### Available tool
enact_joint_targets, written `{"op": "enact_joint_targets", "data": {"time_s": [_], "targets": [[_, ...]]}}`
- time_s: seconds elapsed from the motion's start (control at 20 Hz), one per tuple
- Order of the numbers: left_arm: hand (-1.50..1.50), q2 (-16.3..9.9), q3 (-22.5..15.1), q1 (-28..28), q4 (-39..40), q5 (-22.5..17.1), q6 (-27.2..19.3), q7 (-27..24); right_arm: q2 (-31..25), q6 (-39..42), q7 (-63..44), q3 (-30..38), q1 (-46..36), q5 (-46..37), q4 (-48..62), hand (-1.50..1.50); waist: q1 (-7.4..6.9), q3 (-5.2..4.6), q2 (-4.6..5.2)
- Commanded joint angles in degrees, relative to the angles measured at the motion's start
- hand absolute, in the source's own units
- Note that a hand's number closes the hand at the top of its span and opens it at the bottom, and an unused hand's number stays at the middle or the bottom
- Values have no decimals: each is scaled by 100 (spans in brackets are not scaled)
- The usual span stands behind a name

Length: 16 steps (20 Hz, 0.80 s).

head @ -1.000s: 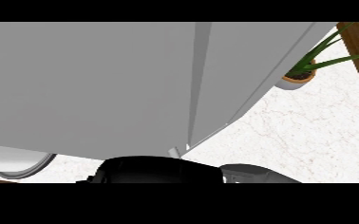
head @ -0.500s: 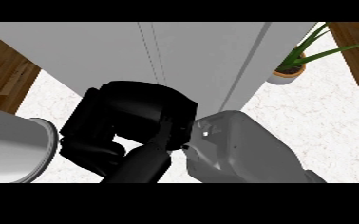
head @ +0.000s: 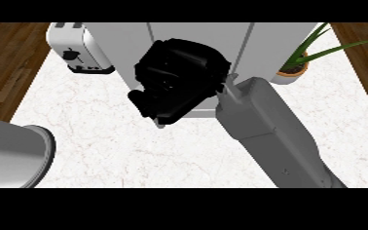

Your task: Pick up the bottled water, place it into the cabinet and close the cabinet

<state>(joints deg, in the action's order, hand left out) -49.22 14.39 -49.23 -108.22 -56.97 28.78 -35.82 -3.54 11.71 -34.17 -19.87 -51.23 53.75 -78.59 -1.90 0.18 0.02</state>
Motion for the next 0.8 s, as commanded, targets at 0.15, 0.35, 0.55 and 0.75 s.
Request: {"op": "enact_joint_targets", "data": {"time_s": [0.15, 0.35, 0.55, 0.75], "targets": [[-150, 177, 619, 136, 574, -237, 313, 86, -190, 594, 666, 619, -428, -456, 954, 150, 44, -18, 19], [-150, 430, 505, 258, 268, -27, 120, 243, -128, 876, 1341, 674, -634, -1037, 1539, 150, 5, -18, 41], [-150, 541, 535, 268, 391, -30, 260, 397, 99, 496, 1730, 607, -738, -1556, 1441, 150, 44, -21, 22], [-150, 583, 585, 314, 212, 21, 85, 542, -184, 420, 1779, 1012, -1112, -1544, 1531, -150, 58, -19, 34]]}}
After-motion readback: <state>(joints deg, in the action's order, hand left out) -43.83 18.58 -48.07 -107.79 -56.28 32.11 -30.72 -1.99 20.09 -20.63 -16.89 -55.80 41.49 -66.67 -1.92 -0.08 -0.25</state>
